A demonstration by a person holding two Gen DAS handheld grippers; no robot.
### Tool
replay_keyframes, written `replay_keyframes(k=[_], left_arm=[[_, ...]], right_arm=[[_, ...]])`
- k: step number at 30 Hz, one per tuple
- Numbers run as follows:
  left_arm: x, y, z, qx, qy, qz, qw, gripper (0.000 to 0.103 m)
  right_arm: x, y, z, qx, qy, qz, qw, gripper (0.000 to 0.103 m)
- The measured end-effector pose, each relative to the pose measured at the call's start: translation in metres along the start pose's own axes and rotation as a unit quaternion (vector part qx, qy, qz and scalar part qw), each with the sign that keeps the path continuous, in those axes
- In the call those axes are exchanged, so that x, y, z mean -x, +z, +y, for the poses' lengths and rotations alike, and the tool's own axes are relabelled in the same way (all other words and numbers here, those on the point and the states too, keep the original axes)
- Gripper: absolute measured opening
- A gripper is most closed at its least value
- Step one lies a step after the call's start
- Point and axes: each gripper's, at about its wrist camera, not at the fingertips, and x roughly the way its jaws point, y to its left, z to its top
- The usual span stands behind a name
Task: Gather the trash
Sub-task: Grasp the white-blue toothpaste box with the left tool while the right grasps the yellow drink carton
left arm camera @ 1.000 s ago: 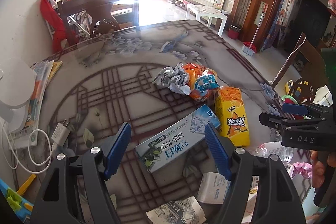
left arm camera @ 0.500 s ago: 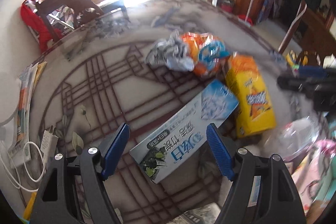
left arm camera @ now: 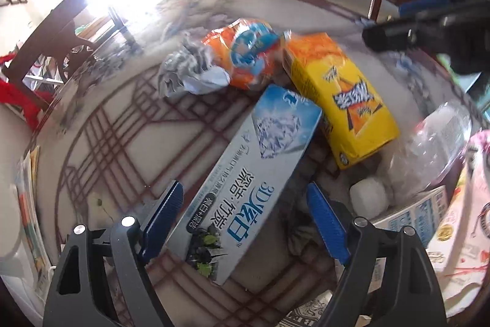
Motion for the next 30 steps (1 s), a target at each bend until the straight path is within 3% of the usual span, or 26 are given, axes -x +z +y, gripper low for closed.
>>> replay_keyframes(k=[9,12,13,16,23,26,30], left_arm=[[-0.024,0.007,0.001,0.005,-0.035,0.017,0.9992,0.080],[-0.029,0.007,0.010,0.033,-0.060,0.018,0.9975,0.061],[-0.029,0.006,0.012,0.046,-0.058,0.015,0.9971,0.050],[-0.025,-0.001,0.023,0.094,-0.046,0.015,0.9944,0.046],[0.004,-0.032,0.048,0.248,-0.020,0.008,0.9685,0.046],[0.008,-0.041,0.050,0.278,-0.013,0.011,0.9603,0.046],[-0.001,-0.045,0.062,0.289,-0.007,0.023,0.9571,0.048]], right_arm=[[0.002,0.003,0.000,0.002,-0.002,-0.006,1.000,0.088],[-0.003,0.002,-0.004,-0.012,0.010,0.006,1.000,0.088],[-0.005,0.001,-0.004,-0.016,0.013,0.010,1.000,0.088],[-0.013,0.000,-0.005,-0.025,0.022,0.023,0.999,0.088],[-0.042,-0.001,0.003,-0.048,0.047,0.060,0.996,0.088],[-0.058,0.002,0.014,-0.050,0.049,0.072,0.995,0.088],[-0.076,0.000,0.024,-0.035,0.034,0.093,0.994,0.088]])
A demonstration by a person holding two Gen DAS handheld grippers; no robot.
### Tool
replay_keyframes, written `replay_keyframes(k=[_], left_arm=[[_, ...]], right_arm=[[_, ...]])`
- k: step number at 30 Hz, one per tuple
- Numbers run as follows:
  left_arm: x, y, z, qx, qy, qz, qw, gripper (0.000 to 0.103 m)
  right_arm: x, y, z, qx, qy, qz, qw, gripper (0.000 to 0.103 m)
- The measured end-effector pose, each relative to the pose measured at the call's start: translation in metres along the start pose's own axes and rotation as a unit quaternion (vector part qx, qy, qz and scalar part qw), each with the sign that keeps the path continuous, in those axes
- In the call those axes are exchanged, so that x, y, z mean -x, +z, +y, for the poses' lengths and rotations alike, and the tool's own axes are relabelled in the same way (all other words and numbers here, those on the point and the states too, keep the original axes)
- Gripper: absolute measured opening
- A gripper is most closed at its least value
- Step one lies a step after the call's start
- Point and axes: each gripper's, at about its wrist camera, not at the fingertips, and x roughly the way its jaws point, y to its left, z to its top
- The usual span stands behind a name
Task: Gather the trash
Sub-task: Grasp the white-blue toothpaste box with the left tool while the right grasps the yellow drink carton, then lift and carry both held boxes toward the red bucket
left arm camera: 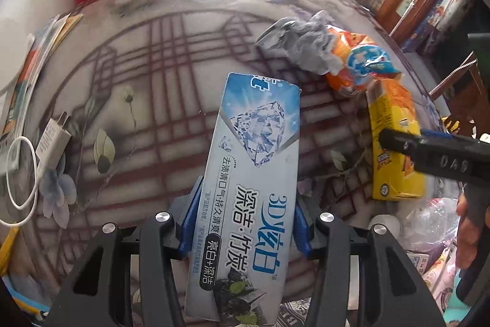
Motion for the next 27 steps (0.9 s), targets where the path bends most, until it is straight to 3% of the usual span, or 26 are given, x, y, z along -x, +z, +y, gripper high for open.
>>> replay_keyframes(k=[1,4,6,8,10,16,27], left_arm=[[0.000,0.001,0.000,-0.001,0.004,-0.001,1.0000,0.049],[-0.003,0.008,0.000,-0.011,0.015,-0.012,0.9998,0.069],[-0.008,0.011,0.000,-0.014,0.017,-0.013,0.9997,0.070],[-0.017,0.013,0.000,-0.012,0.018,-0.005,0.9997,0.065],[-0.019,0.014,0.001,-0.006,0.027,-0.003,0.9996,0.046],[0.006,0.009,0.000,0.015,0.029,-0.025,0.9991,0.045],[0.098,-0.004,-0.063,-0.038,0.039,-0.123,0.9909,0.045]], right_arm=[[-0.003,-0.002,0.001,0.002,-0.002,0.004,1.000,0.088],[-0.006,-0.004,0.001,0.003,-0.004,0.006,1.000,0.088],[-0.007,-0.006,0.000,0.006,-0.001,0.006,1.000,0.086],[-0.007,-0.007,0.000,0.013,0.011,0.004,1.000,0.067],[-0.005,-0.009,0.002,0.020,0.016,0.001,1.000,0.064],[0.030,-0.014,-0.005,0.025,0.049,-0.034,0.998,0.060],[0.135,-0.043,-0.025,0.036,0.071,-0.151,0.985,0.060]])
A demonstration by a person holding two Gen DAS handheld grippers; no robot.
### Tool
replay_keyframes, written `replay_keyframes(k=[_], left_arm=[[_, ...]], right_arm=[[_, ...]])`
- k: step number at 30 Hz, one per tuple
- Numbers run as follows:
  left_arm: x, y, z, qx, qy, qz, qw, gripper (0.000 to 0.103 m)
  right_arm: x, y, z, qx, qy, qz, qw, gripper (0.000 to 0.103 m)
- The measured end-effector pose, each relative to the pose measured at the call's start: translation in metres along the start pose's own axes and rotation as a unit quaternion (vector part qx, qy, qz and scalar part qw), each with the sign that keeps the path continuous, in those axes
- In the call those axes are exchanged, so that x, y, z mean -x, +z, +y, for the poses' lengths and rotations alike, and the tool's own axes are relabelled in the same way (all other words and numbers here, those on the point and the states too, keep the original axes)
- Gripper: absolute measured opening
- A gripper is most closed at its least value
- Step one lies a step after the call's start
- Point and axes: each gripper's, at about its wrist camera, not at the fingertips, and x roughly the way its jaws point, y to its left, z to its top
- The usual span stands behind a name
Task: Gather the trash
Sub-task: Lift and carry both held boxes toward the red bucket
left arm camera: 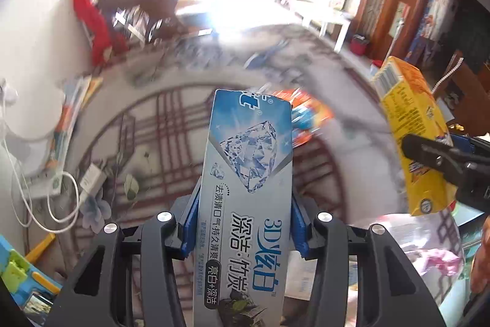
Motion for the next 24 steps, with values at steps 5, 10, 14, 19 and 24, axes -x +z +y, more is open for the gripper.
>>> replay_keyframes(k=[5,10,14,19,24], left_arm=[[0.042,0.008,-0.036,-0.036,0.003,-0.048,0.9982,0.045],[0.070,0.018,-0.061,-0.052,-0.002,-0.085,0.9950,0.045],[0.087,0.022,-0.077,-0.058,-0.017,-0.103,0.9928,0.045],[0.079,0.014,-0.092,-0.063,-0.032,-0.082,0.9942,0.046],[0.070,0.002,-0.116,-0.074,-0.042,-0.053,0.9950,0.046]], right_arm=[[0.042,-0.005,-0.007,0.003,-0.014,-0.044,0.999,0.060],[0.077,-0.014,-0.025,-0.009,-0.037,-0.075,0.996,0.060],[0.098,-0.024,-0.042,-0.024,-0.052,-0.086,0.995,0.060],[0.113,-0.034,-0.061,-0.031,-0.079,-0.090,0.992,0.060],[0.121,-0.041,-0.083,-0.041,-0.101,-0.092,0.990,0.060]])
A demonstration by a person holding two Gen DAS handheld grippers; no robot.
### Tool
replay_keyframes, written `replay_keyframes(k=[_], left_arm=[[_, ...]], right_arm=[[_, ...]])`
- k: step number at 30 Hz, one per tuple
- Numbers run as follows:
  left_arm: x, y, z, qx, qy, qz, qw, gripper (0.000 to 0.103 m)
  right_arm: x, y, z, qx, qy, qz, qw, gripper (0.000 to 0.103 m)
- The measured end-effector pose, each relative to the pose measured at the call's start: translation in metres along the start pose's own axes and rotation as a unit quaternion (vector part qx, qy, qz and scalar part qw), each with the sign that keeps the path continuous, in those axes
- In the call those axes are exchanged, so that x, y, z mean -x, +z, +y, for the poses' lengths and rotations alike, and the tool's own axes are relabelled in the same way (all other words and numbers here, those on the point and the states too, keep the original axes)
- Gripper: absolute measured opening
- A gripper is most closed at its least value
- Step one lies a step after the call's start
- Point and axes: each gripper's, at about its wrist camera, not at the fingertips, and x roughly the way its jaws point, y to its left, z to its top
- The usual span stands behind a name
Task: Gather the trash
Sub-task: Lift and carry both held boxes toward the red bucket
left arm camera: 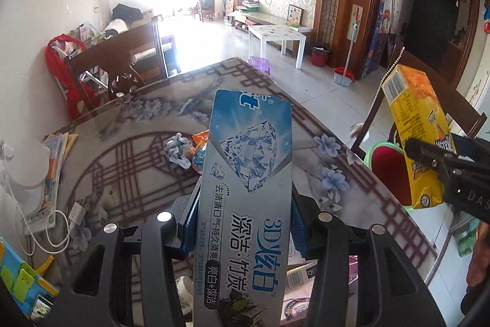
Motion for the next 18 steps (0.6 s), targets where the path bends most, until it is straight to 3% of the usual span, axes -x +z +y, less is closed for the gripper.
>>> replay_keyframes(k=[18], left_arm=[[-0.040,0.032,-0.111,-0.060,-0.034,0.021,0.9973,0.046]], right_arm=[[-0.001,0.004,-0.106,-0.016,-0.073,-0.010,0.997,0.060]])
